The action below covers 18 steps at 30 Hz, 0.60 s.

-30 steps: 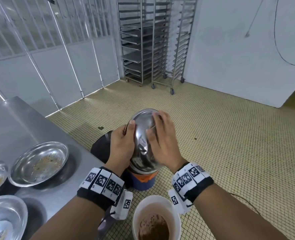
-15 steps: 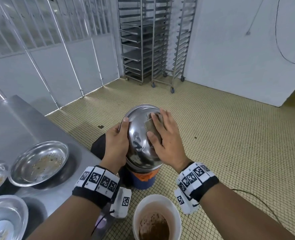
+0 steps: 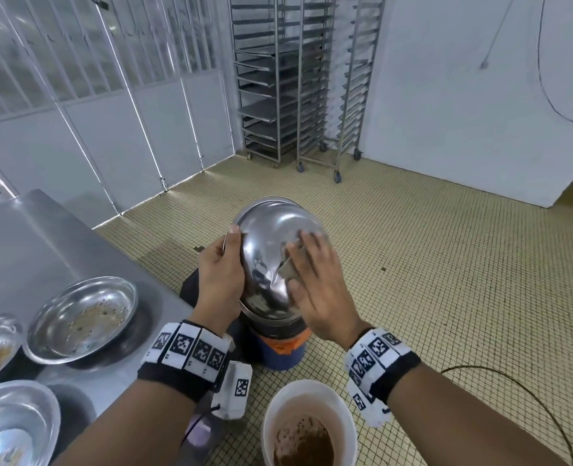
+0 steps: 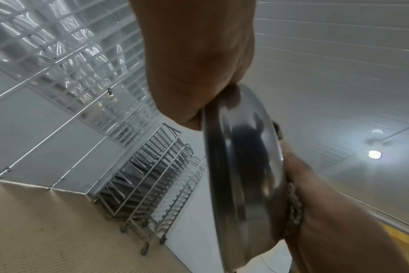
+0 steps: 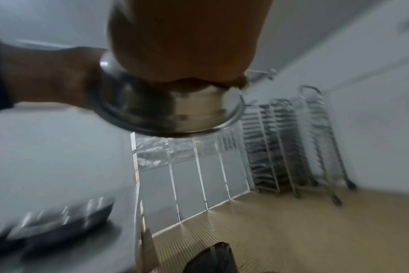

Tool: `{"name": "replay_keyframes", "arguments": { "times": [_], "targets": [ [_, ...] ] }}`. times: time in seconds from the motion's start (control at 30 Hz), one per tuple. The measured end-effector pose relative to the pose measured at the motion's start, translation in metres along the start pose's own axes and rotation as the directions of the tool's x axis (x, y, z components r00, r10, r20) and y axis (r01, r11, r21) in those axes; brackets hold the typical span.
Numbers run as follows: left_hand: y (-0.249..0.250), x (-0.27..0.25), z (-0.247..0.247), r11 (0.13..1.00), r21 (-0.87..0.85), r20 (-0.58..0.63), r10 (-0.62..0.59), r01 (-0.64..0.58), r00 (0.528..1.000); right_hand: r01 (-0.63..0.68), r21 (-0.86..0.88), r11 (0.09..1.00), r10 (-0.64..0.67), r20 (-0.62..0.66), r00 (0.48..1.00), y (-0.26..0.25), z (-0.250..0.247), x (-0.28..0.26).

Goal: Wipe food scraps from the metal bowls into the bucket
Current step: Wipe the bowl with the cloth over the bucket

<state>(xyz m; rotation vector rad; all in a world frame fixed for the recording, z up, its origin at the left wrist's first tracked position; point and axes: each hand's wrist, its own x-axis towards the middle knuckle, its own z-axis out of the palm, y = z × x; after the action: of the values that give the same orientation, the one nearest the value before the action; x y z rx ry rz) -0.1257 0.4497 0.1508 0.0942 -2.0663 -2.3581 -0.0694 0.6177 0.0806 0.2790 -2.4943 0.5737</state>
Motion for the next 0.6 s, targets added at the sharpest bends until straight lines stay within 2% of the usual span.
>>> {"name": "replay_keyframes", "arguments": {
  "times": [0.03,0.1,0.13,0.17,0.2,0.3,0.37,0.43,0.5,0.53,0.6],
  "targets": [
    [0.0,-0.001,0.001,1.0,0.022,0.009,0.01,-0.011,1.0,-0.119,0.059,0.991,0.12,-0.003,0.993,0.004,0.0,0.003],
    [-0.001,-0.007,0.005,0.997,0.064,0.046,0.044,-0.047,0.998,-0.349,0.214,0.912,0.359,-0.01,0.933,0.01,-0.004,0.021],
    [-0.001,-0.01,0.007,0.994,0.081,0.066,0.061,-0.067,0.996,-0.403,0.256,0.878,0.422,-0.02,0.906,0.011,-0.007,0.033],
    [-0.001,-0.012,0.009,0.993,0.092,0.087,0.07,-0.078,0.994,-0.408,0.239,0.881,0.431,-0.049,0.901,0.008,-0.011,0.045],
    [0.001,-0.014,0.012,0.993,0.089,0.109,0.073,-0.083,0.991,-0.371,0.177,0.912,0.391,-0.092,0.916,0.001,-0.015,0.054],
    [0.003,-0.012,0.016,0.995,0.059,0.134,0.069,-0.077,0.989,-0.13,-0.029,0.991,0.123,-0.167,0.978,-0.024,-0.018,0.059],
    [0.004,-0.007,0.013,0.995,0.044,0.099,0.081,-0.086,0.992,0.044,-0.064,0.997,-0.053,-0.139,0.989,-0.034,-0.008,0.042],
    [0.005,-0.001,0.008,0.996,0.029,0.055,0.079,-0.08,0.995,0.187,-0.02,0.982,-0.188,-0.108,0.976,-0.03,0.006,0.016],
    [0.009,0.004,0.005,0.999,0.022,0.01,0.041,-0.041,0.999,0.207,0.015,0.978,-0.206,-0.077,0.976,-0.019,0.018,-0.01],
    [0.012,0.005,0.005,1.0,0.017,-0.007,0.017,-0.017,1.0,0.159,0.025,0.987,-0.157,-0.059,0.986,-0.014,0.021,-0.019],
    [0.016,0.006,0.005,1.0,-0.007,-0.023,-0.003,0.002,1.0,-0.025,0.087,0.996,0.029,-0.045,0.999,-0.009,0.022,-0.027]
  ]
}}
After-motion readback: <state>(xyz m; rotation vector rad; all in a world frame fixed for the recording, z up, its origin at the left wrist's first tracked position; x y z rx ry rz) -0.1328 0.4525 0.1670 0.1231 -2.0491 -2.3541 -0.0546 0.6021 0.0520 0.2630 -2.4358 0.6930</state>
